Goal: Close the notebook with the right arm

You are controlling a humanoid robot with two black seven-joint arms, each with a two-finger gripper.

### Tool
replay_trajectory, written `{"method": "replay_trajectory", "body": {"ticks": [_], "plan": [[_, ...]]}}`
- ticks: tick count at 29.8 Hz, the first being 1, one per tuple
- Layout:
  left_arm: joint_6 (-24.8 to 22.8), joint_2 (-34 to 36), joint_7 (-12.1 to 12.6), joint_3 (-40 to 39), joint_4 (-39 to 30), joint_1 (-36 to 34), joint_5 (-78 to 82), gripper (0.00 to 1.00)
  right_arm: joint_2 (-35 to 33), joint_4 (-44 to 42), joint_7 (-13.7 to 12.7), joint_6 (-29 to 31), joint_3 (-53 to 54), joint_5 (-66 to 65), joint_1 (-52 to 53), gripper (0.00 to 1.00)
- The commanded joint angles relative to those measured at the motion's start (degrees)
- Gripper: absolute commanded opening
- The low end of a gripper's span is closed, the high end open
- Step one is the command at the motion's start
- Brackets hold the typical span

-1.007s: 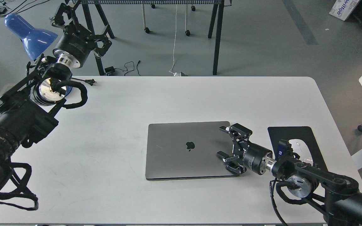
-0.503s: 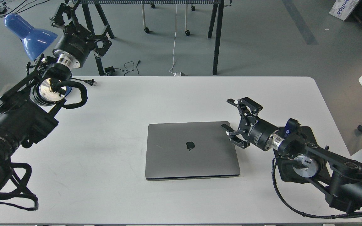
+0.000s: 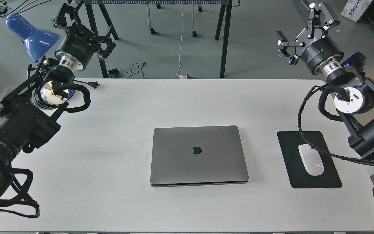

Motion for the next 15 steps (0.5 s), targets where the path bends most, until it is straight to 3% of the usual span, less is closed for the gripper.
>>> {"method": "replay_trajectory", "body": {"ticks": [1,6,15], "plan": [[0.0,0.0,0.0,0.0,0.0,0.0,0.0,1.0,0.1,-5.0,-2.0,1.4,1.5,6.0,1.7,1.0],[0.0,0.0,0.1,0.0,0.0,0.0,0.0,1.0,0.9,-10.6,-2.1,4.5,1.8,9.3,3.0,1.0],[0.0,0.1,0.2,0.0,0.0,0.0,0.0,1.0,3.0,-10.9,-1.7,4.5,1.6,10.0,3.0,1.0]]}}
